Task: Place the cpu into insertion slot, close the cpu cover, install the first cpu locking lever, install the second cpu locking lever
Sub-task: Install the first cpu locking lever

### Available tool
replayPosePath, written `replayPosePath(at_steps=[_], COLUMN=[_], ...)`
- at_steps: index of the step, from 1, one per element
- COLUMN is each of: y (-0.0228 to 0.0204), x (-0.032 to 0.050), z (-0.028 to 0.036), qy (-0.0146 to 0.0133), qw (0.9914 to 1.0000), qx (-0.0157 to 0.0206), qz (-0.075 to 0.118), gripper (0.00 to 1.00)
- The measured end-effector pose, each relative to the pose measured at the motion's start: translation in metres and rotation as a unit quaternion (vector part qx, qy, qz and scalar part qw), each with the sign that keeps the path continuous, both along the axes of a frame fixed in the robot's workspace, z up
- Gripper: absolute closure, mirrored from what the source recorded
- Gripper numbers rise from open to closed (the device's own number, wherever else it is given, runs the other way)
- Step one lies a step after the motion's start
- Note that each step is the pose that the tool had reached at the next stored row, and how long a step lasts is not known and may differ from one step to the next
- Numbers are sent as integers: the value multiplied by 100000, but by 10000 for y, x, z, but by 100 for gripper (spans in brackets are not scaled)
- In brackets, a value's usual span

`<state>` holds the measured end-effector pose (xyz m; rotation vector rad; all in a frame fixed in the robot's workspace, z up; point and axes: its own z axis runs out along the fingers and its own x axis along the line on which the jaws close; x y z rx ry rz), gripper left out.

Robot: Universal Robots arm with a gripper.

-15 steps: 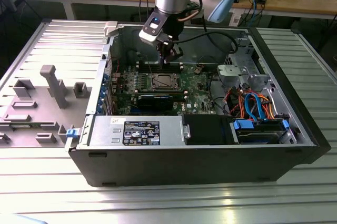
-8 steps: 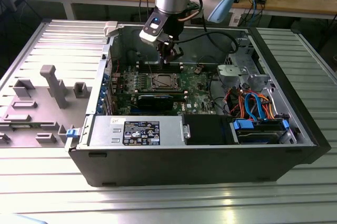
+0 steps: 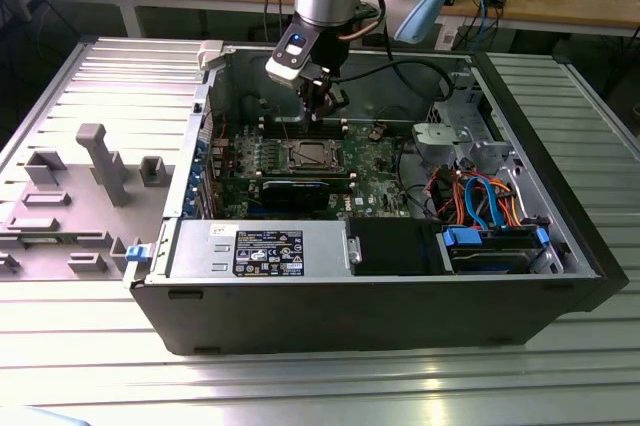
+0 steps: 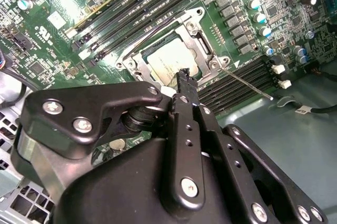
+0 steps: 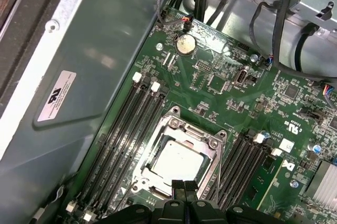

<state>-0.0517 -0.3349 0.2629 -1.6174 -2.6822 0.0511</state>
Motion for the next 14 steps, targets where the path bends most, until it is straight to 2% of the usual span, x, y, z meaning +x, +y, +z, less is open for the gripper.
replayPosePath(at_steps=[14], y=[0], x=[0], z=[-1], qy=[-1], qw=[99989], qx=[0], qz=[1489], gripper=[89])
